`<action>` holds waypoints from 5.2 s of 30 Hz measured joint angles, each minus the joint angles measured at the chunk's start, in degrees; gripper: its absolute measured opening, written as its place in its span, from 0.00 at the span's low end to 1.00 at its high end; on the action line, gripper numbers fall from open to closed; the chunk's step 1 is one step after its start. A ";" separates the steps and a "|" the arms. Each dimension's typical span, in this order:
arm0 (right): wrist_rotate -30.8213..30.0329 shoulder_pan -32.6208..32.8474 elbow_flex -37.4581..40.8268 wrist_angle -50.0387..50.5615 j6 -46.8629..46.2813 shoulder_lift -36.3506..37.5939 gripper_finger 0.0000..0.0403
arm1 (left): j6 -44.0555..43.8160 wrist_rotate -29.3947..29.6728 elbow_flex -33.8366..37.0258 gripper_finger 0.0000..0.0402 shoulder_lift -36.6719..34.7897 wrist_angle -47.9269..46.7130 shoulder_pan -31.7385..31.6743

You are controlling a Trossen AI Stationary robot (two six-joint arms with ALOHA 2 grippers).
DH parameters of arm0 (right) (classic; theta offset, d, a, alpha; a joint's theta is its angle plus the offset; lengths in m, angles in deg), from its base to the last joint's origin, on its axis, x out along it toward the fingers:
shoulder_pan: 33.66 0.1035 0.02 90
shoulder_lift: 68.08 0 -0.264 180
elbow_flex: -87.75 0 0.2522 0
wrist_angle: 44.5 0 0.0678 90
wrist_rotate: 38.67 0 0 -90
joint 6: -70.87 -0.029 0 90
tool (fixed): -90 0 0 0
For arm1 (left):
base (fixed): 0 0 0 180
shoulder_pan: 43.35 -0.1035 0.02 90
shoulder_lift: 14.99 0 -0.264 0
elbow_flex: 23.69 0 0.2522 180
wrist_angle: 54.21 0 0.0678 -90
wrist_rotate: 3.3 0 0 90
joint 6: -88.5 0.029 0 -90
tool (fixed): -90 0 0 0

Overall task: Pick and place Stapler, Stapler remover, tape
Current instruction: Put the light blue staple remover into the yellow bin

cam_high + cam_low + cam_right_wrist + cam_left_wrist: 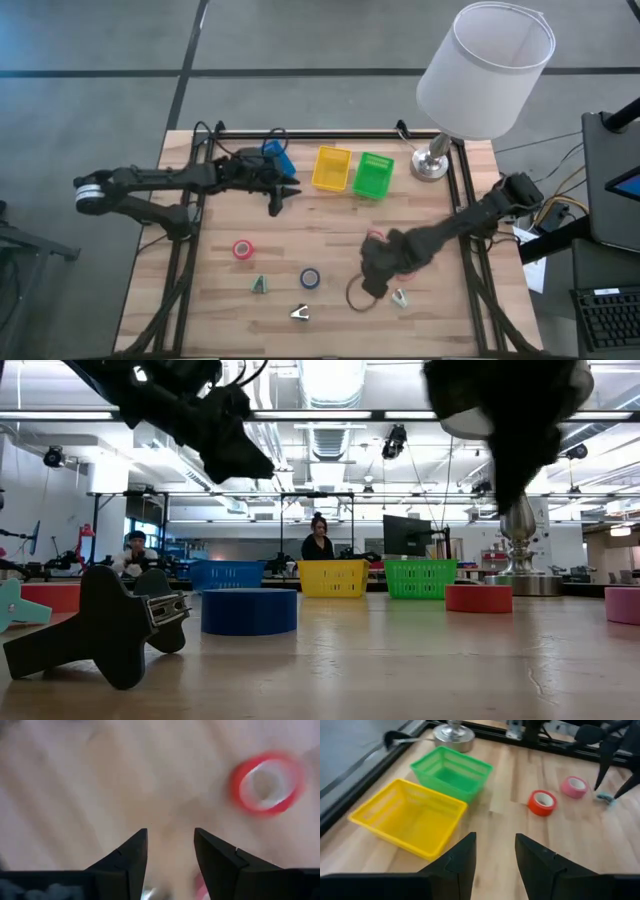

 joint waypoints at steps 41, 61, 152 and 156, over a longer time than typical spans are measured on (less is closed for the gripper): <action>11.49 11.43 3.56 -3.18 -11.34 -7.83 0.37 | -5.77 -0.03 -2.08 0.32 0.30 1.38 2.00; 11.42 11.38 8.56 -10.75 -5.69 -7.80 0.37 | -7.11 -0.04 -2.01 0.31 0.30 1.46 2.00; -3.33 -46.04 -16.94 -18.21 72.40 -19.76 0.42 | -8.85 6.12 0.92 0.28 0.32 -1.34 22.33; -3.12 -42.92 -16.82 -12.16 66.27 -14.99 0.42 | -9.89 6.07 1.86 0.28 0.34 -2.42 22.58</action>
